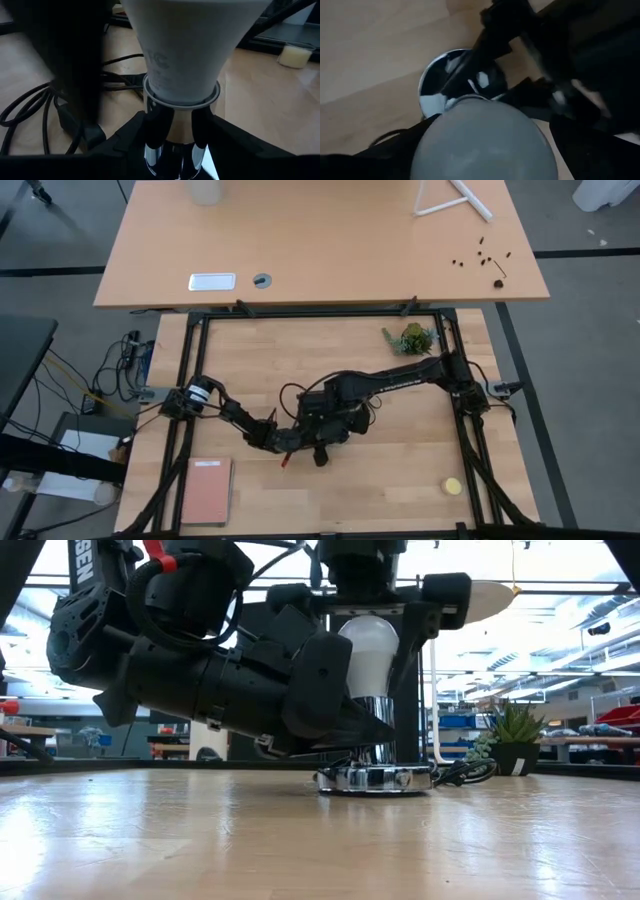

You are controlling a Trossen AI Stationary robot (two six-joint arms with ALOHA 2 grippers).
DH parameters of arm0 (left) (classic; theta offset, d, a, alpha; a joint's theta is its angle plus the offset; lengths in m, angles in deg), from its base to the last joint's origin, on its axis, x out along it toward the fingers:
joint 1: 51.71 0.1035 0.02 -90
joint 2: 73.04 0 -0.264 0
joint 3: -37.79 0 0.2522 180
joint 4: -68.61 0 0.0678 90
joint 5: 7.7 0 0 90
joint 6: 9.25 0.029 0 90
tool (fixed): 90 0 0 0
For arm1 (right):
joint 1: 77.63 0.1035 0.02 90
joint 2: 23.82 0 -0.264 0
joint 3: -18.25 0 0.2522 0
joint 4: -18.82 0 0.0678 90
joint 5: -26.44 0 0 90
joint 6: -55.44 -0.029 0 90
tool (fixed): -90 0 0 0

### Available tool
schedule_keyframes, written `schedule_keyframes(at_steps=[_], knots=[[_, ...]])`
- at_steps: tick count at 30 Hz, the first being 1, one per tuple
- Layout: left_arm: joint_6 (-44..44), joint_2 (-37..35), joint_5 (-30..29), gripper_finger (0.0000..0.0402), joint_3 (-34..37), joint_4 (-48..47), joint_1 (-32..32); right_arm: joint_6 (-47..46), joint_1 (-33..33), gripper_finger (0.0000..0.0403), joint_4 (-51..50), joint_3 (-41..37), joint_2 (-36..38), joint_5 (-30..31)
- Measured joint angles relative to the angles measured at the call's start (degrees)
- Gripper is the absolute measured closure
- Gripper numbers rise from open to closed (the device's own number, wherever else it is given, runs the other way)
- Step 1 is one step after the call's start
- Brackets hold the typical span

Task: Screw lightbulb
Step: Insert the lightbulb into the silver lamp

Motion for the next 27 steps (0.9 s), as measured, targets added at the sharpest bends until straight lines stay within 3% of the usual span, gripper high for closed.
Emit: schedule_keyframes(at_steps=[5, 15, 20, 27], knots=[[0.2, 0.0, 0.2, 0.0218, 0.0, -0.4, 0.0, -1.3, 0.7, 0.0046, -1.6, 0.2, -1.6, 0.7], [0.2, 0.0, -0.1, 0.0217, 0.0, -0.4, 0.0, -2.8, 0.9, 0.0154, -0.5, 0.1, -1.3, 1.1], [0.4, 0.0, -0.2, 0.0218, 0.0, -0.5, 0.0, -4.7, 0.9, 0.0157, -0.5, 0.0, -1.3, 1.1], [0.6, 0.0, -0.2, 0.0218, 0.0, -0.5, 0.0, -17.5, 0.5, 0.0137, -0.5, 0.0, -1.3, 1.3]])
